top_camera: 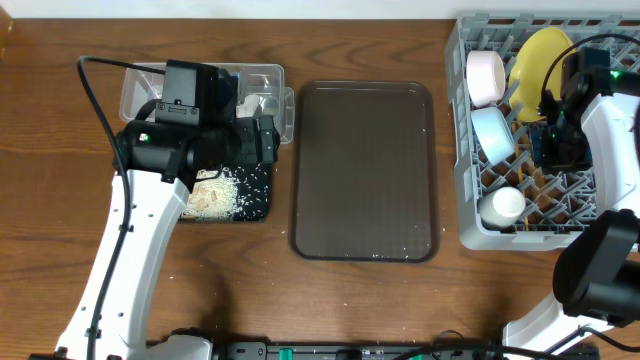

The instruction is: Sort waste into correct bins and load items into the dishwasher rack

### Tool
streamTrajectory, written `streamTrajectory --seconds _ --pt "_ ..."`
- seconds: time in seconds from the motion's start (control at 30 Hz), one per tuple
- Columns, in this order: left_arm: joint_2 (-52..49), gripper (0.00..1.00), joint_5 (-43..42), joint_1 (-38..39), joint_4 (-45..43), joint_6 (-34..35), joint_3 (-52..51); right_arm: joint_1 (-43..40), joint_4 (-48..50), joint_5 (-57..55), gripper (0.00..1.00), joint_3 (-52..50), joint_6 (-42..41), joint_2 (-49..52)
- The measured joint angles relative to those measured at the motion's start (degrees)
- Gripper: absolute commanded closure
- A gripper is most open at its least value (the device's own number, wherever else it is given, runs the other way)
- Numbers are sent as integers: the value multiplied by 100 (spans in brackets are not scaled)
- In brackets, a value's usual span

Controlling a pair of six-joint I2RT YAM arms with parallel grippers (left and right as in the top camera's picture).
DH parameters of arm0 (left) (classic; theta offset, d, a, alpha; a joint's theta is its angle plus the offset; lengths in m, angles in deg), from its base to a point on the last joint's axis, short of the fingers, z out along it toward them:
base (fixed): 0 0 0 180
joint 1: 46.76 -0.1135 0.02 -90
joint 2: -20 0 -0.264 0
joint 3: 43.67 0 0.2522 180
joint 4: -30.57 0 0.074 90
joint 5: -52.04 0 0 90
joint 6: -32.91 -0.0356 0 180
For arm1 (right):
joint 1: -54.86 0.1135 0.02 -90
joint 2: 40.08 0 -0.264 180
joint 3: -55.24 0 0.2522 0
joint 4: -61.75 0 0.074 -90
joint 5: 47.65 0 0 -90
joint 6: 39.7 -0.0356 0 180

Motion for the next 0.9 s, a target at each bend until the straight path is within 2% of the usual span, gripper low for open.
streamTrajectory --seconds 0.43,0.47,0.53,0.57,0.6,0.9 --pt "0 7 0 0 0 0 0 4 -33 581 50 74 31 -125" --pt "0 7 0 0 0 0 0 7 -35 675 46 120 31 -195" --pt "0 7 0 0 0 0 0 15 -33 925 30 262 35 -450" --pt "0 7 0 0 -2 0 0 17 -28 1069 8 358 17 -634" --pt "0 7 2 0 0 0 0 37 -24 1224 1 468 15 -872" --pt "0 7 0 0 0 0 0 70 -15 2328 1 868 35 -2942"
